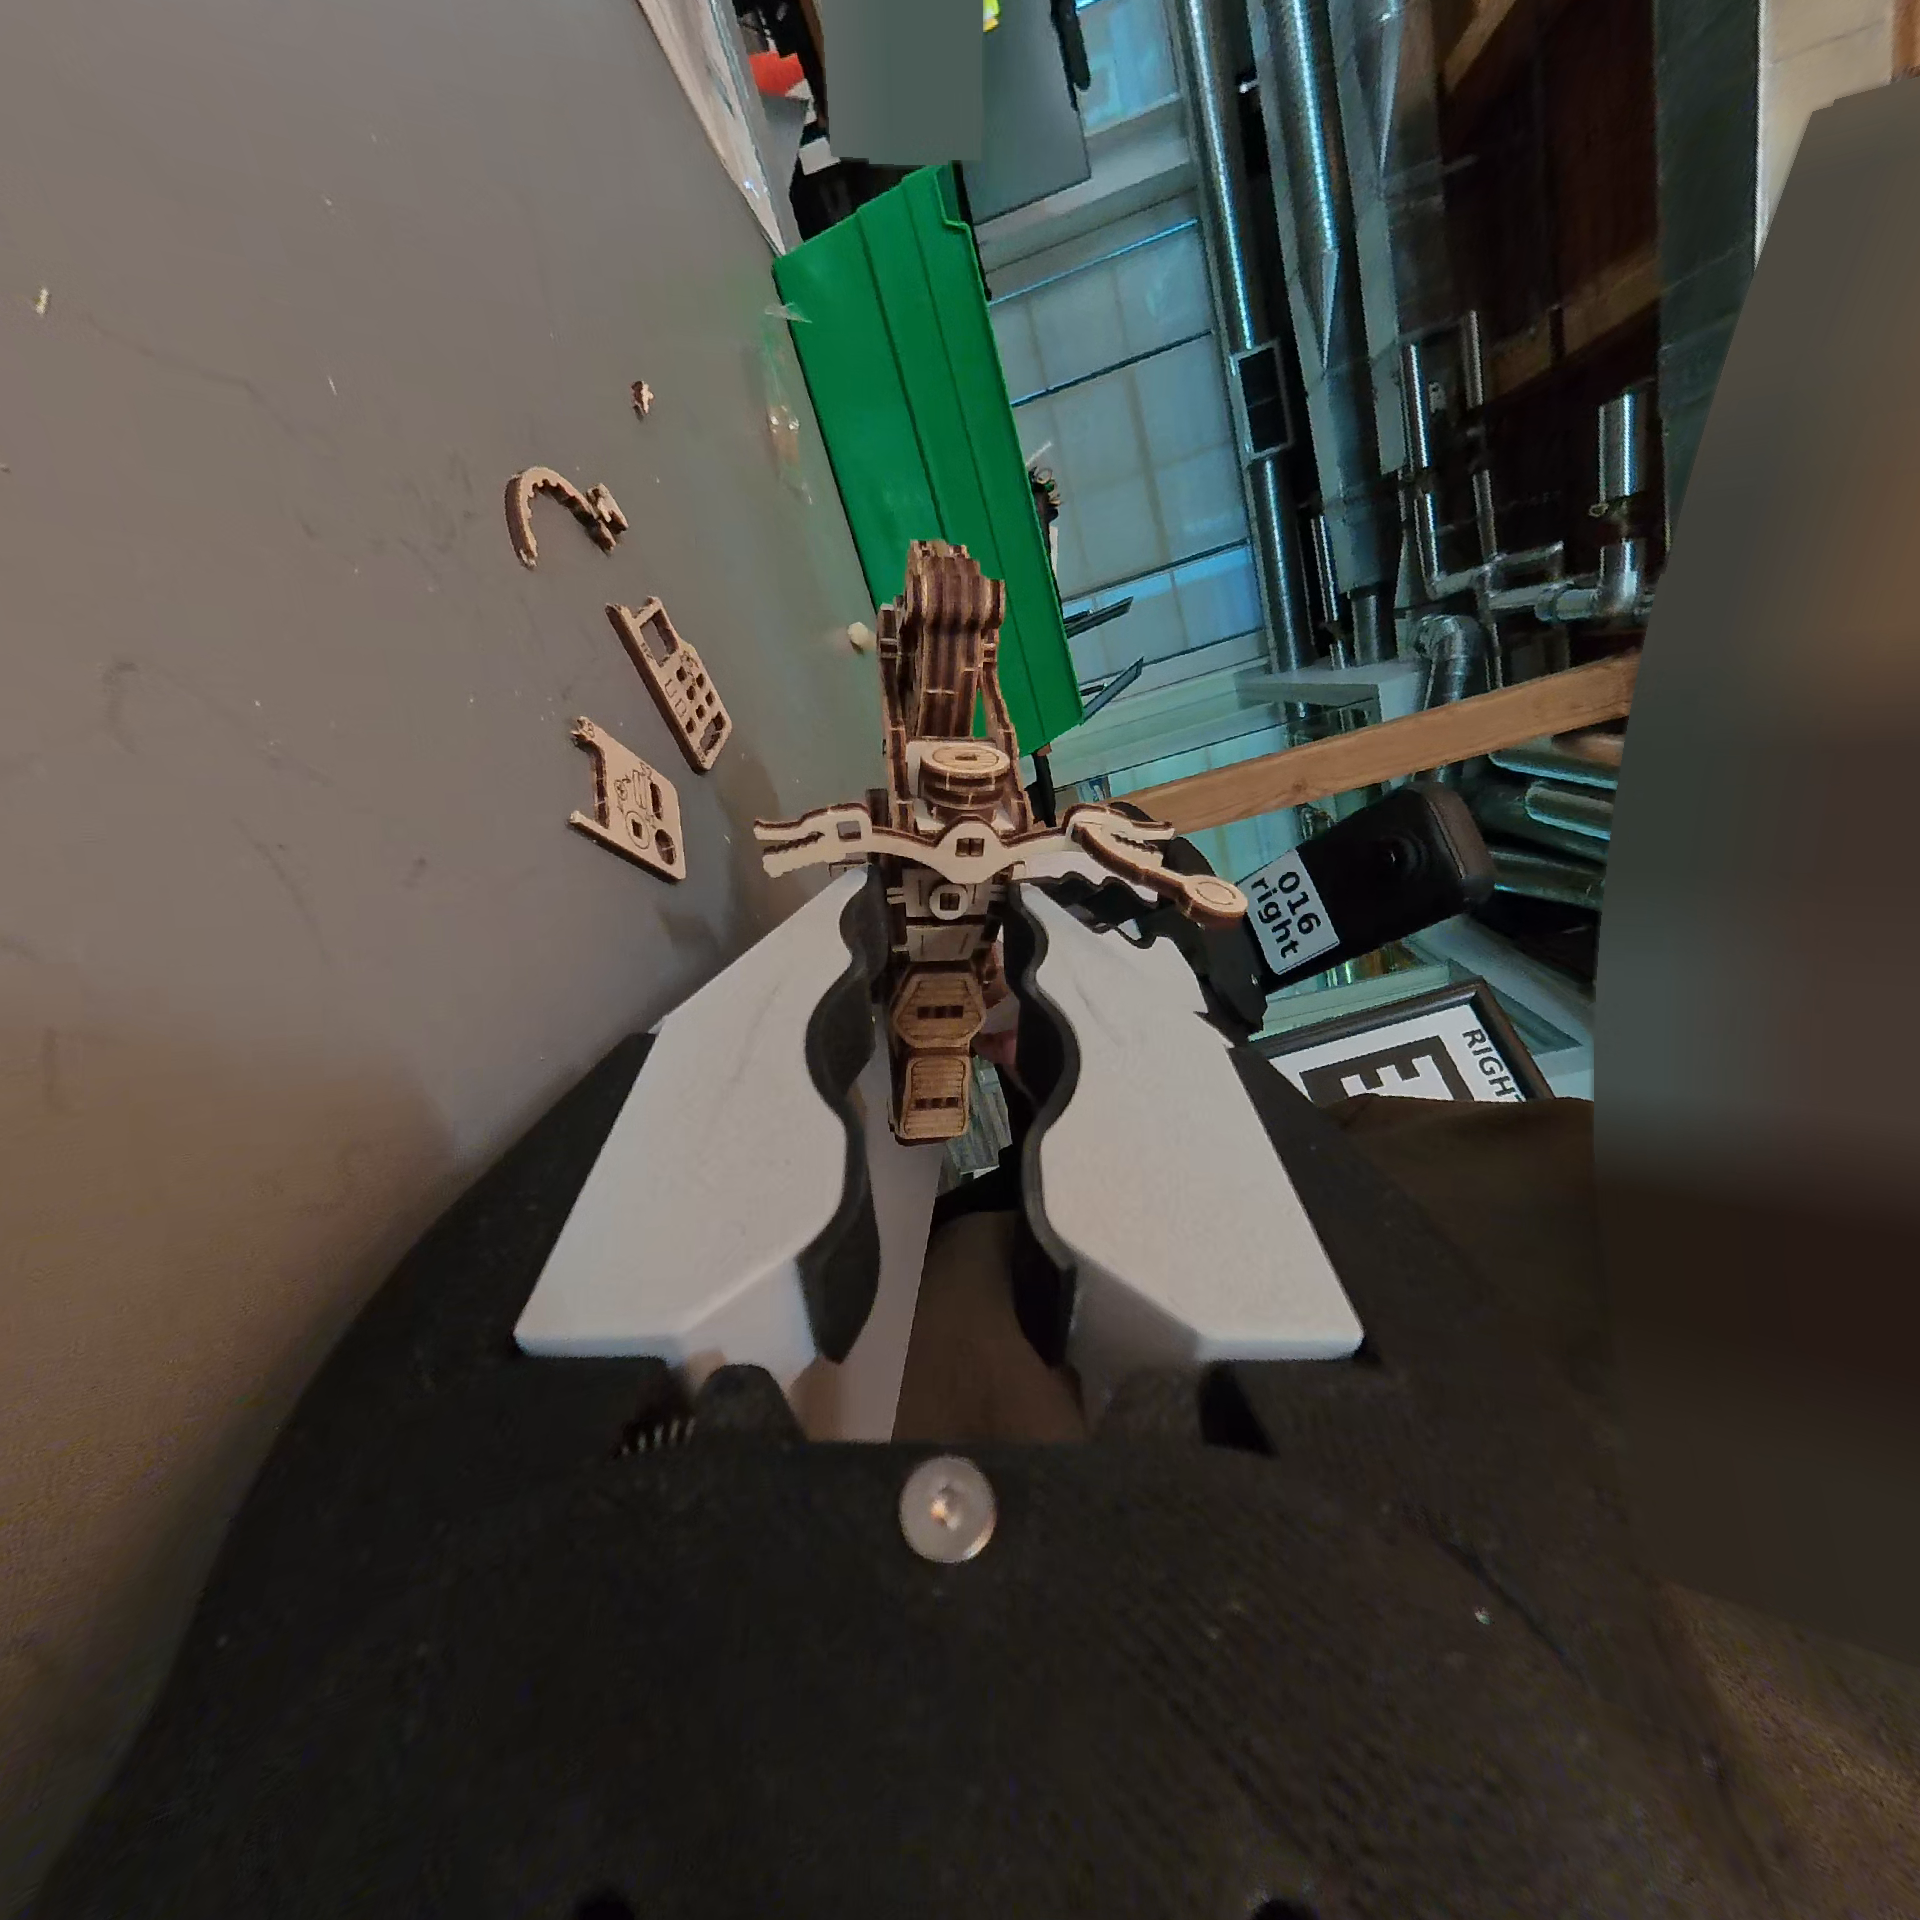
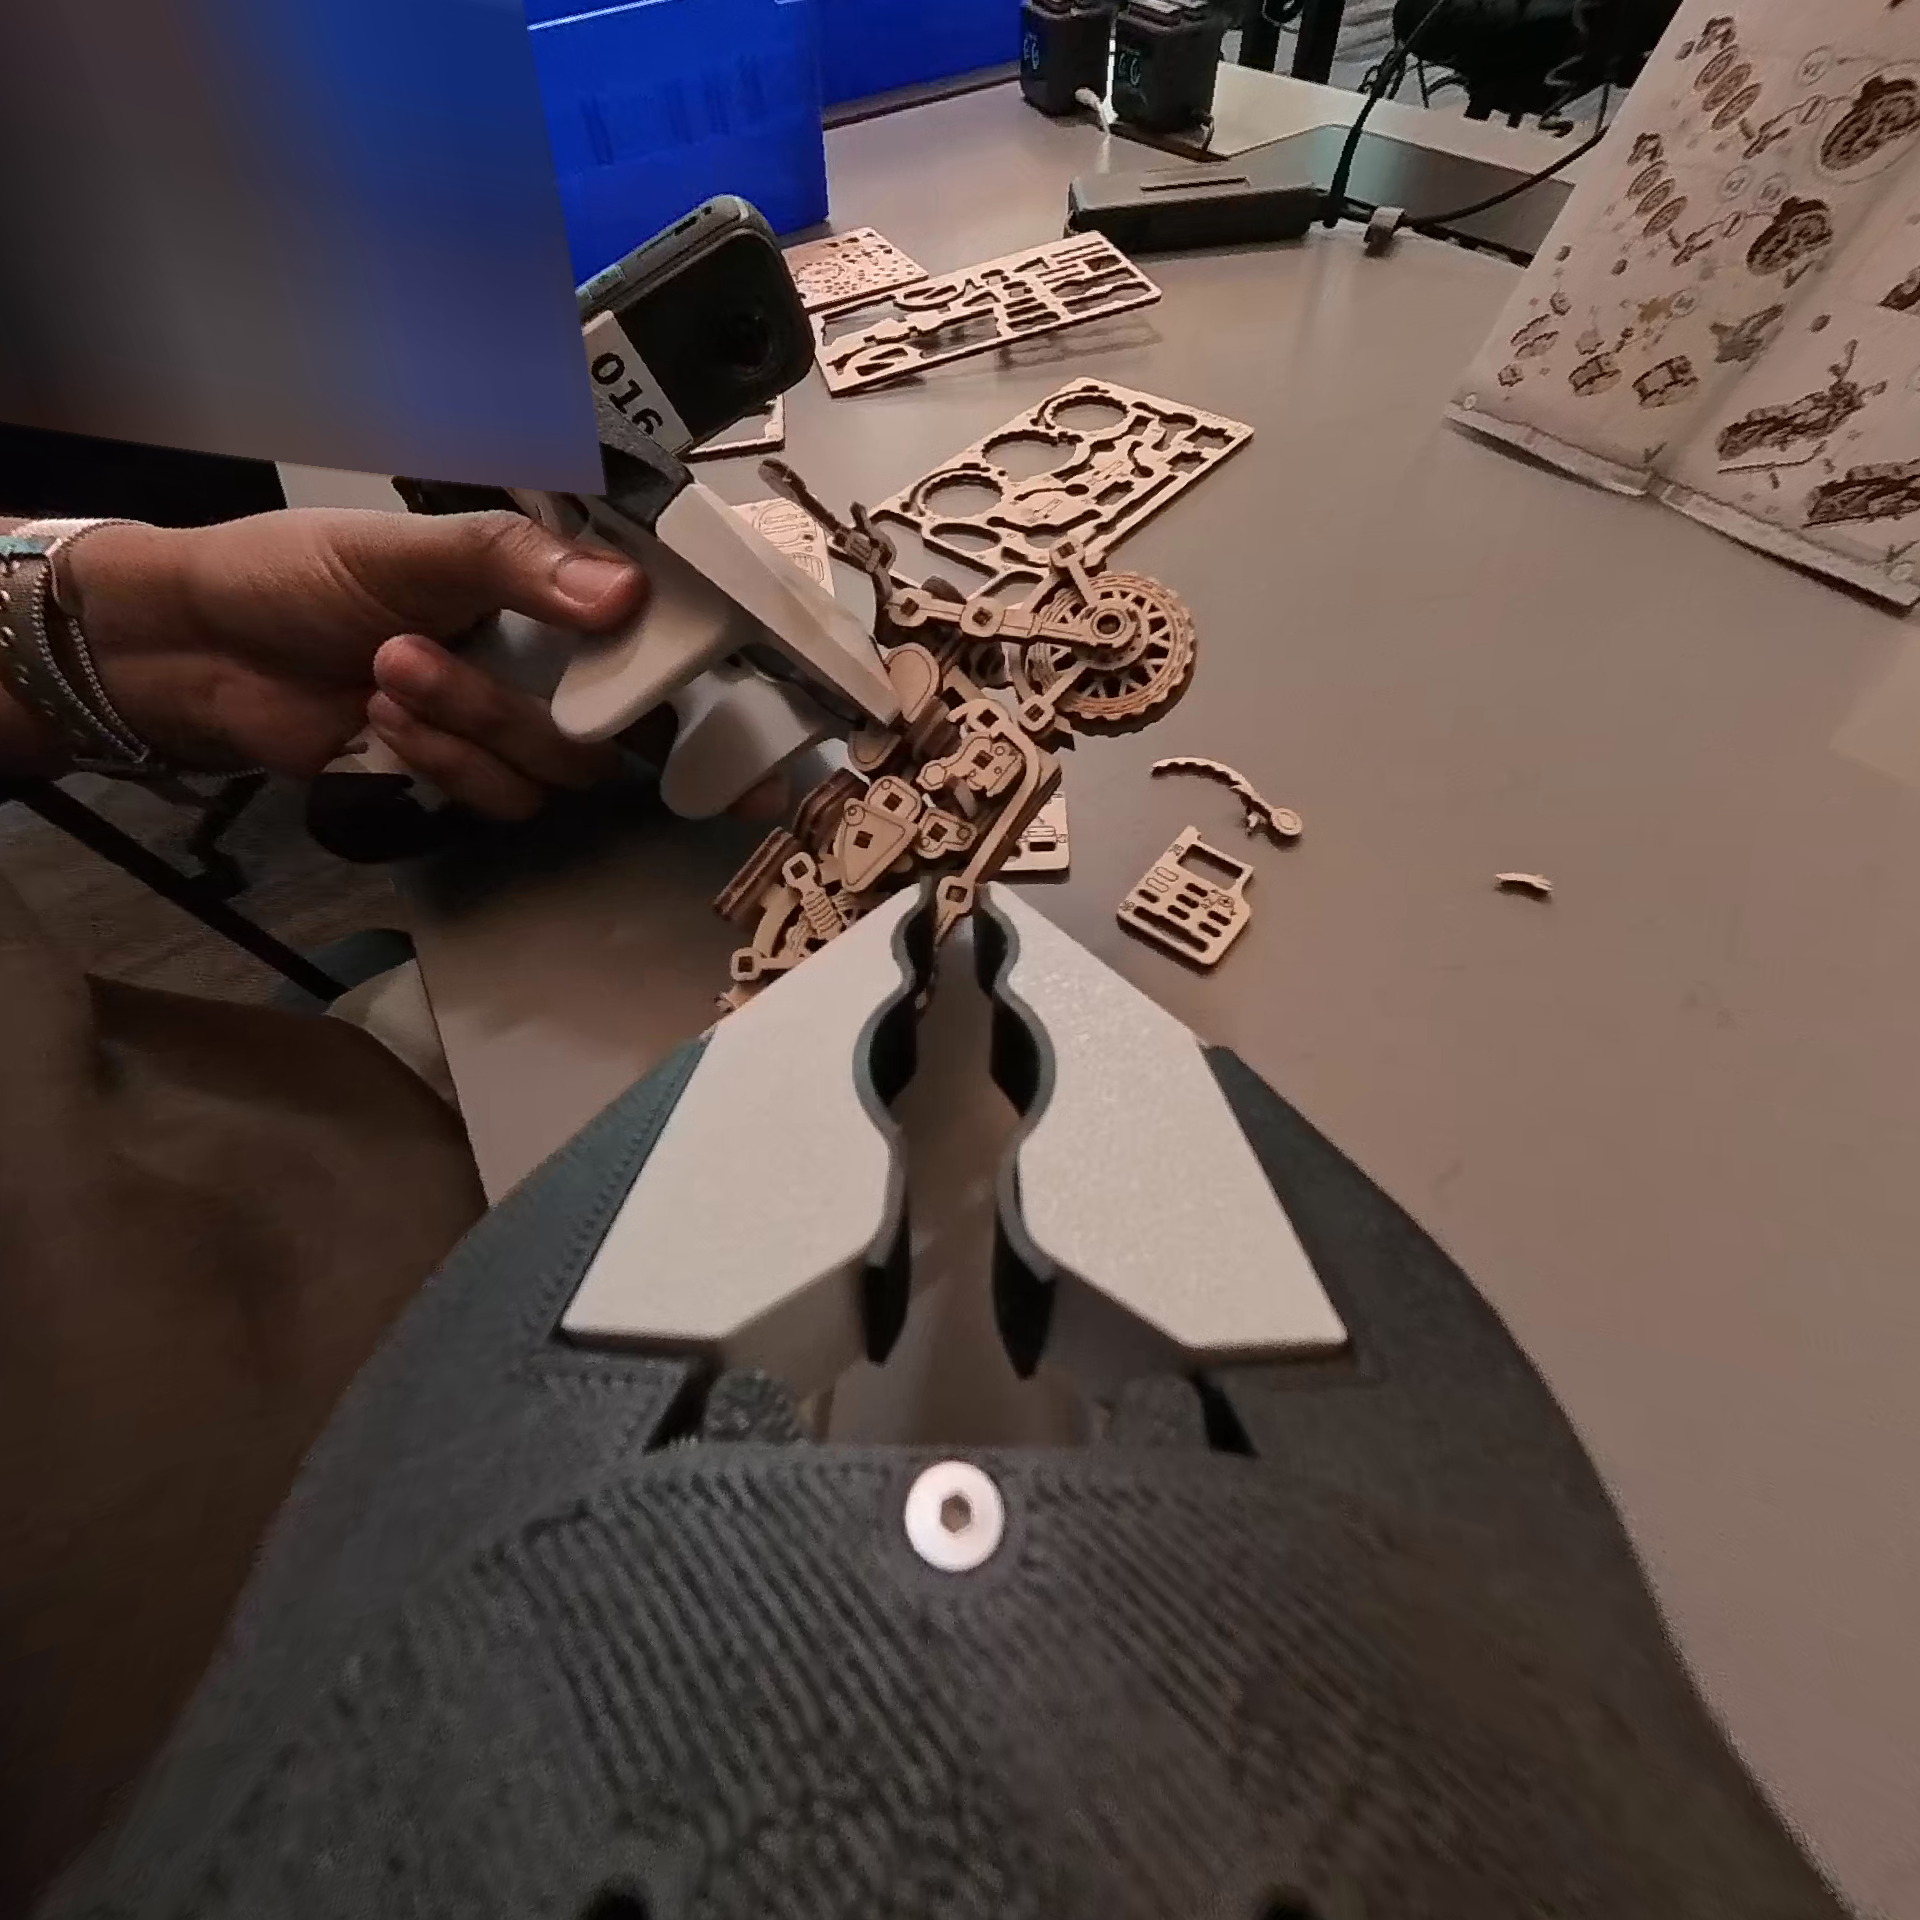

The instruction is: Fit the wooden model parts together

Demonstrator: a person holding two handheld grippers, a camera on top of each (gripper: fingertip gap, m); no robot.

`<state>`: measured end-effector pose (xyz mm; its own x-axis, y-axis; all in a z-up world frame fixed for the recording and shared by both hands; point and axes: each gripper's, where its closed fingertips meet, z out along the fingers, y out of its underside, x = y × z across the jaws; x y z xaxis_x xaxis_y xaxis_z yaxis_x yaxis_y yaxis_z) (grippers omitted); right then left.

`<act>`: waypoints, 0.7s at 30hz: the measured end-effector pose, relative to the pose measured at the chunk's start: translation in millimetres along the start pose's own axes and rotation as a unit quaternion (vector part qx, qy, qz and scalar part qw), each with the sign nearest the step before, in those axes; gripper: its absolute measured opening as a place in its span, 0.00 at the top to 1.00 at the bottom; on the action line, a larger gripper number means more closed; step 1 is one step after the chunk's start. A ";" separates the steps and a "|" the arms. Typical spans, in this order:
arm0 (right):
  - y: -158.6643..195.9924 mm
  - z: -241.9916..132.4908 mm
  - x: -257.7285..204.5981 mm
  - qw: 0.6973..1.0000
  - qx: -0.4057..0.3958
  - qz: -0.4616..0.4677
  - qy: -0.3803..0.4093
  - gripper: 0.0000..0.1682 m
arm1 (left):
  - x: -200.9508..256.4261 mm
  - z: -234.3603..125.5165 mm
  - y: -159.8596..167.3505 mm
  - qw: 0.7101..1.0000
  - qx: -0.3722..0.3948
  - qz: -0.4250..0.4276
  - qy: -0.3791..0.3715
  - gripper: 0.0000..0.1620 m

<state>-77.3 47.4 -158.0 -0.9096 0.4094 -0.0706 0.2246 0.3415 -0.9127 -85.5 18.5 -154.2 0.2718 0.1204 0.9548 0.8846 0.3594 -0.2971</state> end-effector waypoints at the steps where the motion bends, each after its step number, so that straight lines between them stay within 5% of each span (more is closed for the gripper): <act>1: 0.2 0.2 -0.1 1.000 0.000 0.004 -0.001 0.97 | 0.0 0.1 0.1 1.000 0.000 0.000 0.000 0.88; 21: 1.2 1.6 -1.5 0.998 0.000 0.060 -0.021 0.99 | -0.1 0.3 0.5 1.000 -0.001 0.000 0.000 0.88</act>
<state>-76.2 45.8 -159.7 -0.8902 0.4115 -0.1955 0.3322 0.2924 -0.8967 -85.2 19.0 -154.4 0.2723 0.1213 0.9545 0.8852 0.3574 -0.2979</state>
